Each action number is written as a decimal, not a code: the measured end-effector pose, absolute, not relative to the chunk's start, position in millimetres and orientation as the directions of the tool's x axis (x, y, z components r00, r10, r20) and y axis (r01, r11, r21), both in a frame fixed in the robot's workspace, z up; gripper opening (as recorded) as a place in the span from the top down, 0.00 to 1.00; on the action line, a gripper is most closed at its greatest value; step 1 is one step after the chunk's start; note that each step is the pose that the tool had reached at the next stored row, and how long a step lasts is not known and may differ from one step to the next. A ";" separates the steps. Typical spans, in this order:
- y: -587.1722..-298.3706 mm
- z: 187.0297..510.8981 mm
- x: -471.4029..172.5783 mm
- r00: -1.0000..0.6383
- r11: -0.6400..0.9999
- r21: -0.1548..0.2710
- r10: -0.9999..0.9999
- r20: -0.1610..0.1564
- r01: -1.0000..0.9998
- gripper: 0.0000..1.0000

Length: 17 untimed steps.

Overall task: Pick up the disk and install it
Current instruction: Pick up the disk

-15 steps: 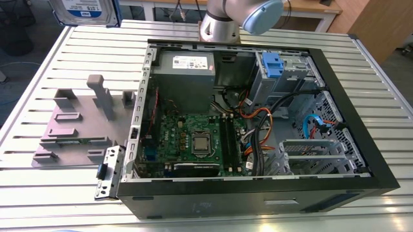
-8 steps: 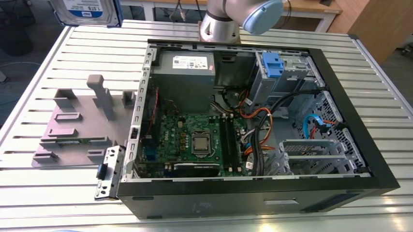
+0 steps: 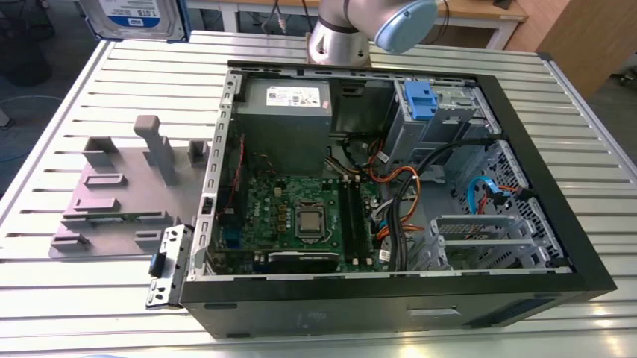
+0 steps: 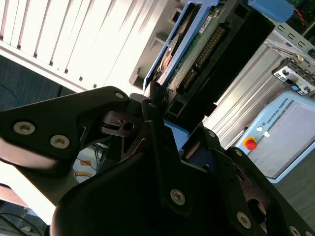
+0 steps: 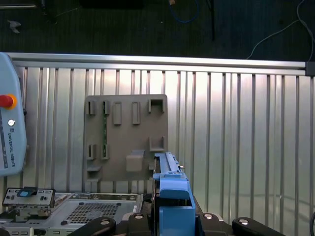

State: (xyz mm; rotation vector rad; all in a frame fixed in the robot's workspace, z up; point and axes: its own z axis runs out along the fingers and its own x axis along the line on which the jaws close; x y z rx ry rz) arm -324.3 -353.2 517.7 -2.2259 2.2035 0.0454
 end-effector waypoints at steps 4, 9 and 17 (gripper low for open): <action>-353.2 517.7 -323.1 0.010 -0.010 0.014 -1.000 -0.027 -1.000 0.64; -353.1 517.6 -321.6 0.010 -0.010 0.014 -1.000 -0.027 -1.000 0.64; -353.2 517.6 -319.0 0.010 -0.010 0.014 -1.000 -0.027 -1.000 0.64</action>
